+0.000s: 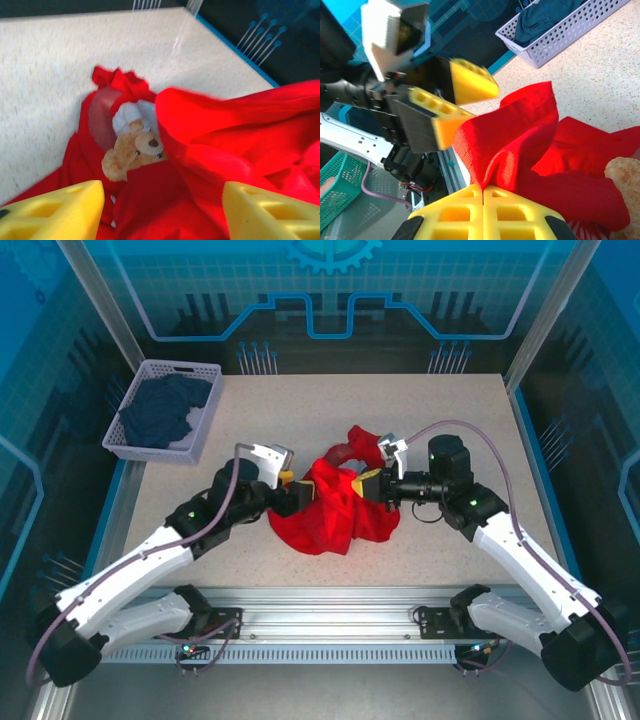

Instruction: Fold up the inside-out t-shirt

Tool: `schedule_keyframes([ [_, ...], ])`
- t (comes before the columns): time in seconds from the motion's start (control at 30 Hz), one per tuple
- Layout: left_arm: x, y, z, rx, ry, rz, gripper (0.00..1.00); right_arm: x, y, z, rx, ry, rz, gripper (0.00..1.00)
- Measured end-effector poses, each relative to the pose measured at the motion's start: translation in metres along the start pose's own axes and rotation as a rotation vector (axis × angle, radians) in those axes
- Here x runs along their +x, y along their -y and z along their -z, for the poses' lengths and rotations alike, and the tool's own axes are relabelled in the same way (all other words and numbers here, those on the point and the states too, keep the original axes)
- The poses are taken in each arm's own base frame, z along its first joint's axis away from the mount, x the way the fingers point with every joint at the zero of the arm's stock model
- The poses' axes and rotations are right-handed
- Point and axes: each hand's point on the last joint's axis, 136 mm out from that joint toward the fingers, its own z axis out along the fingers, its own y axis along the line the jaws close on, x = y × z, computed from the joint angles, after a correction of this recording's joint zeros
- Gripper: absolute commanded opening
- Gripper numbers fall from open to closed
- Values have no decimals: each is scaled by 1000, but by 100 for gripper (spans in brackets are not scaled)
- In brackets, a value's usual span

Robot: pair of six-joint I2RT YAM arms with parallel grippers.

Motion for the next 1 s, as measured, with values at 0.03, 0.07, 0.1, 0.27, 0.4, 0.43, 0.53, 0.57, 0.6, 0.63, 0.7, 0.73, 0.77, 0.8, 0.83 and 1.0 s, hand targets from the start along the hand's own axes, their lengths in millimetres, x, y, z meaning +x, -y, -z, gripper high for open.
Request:
schedule_keyframes([
  [0.03,-5,5,5,24,20,-14,76,0,-1,1,-5,-4,14,0],
  [0.07,-9,8,8,37,31,-25,77,-1,-3,1,-9,-8,29,0],
  [0.1,-12,12,10,53,34,-43,78,-2,-6,2,-15,-11,53,0],
  [0.27,-20,18,-5,68,-4,-174,83,-2,-11,6,-39,-40,122,0],
  [0.4,-14,18,-22,76,-71,-313,86,3,-9,6,-46,-80,146,0],
  [0.43,-11,19,-25,88,-88,-350,87,4,-9,6,-51,-87,149,0],
  [0.53,-8,24,-34,128,-129,-444,86,8,-8,6,-63,-105,154,0],
  [0.57,-7,26,-37,142,-142,-468,86,9,-8,6,-66,-110,154,0],
  [0.6,-7,28,-41,157,-153,-489,84,10,-8,6,-72,-117,155,0],
  [0.63,-8,32,-45,178,-161,-512,82,11,-8,6,-75,-123,155,0],
  [0.7,-8,37,-50,217,-178,-549,74,13,-8,6,-76,-129,157,0],
  [0.73,-9,41,-52,239,-181,-565,66,13,-9,6,-78,-130,160,0],
  [0.77,-10,44,-53,260,-183,-579,61,13,-9,6,-78,-131,162,0],
  [0.8,-10,49,-54,289,-185,-587,51,13,-9,7,-78,-131,163,0],
  [0.83,-11,54,-54,317,-188,-591,33,12,-9,7,-78,-132,164,0],
  [1.0,-13,69,-54,398,-205,-527,0,3,16,11,101,-122,76,35],
])
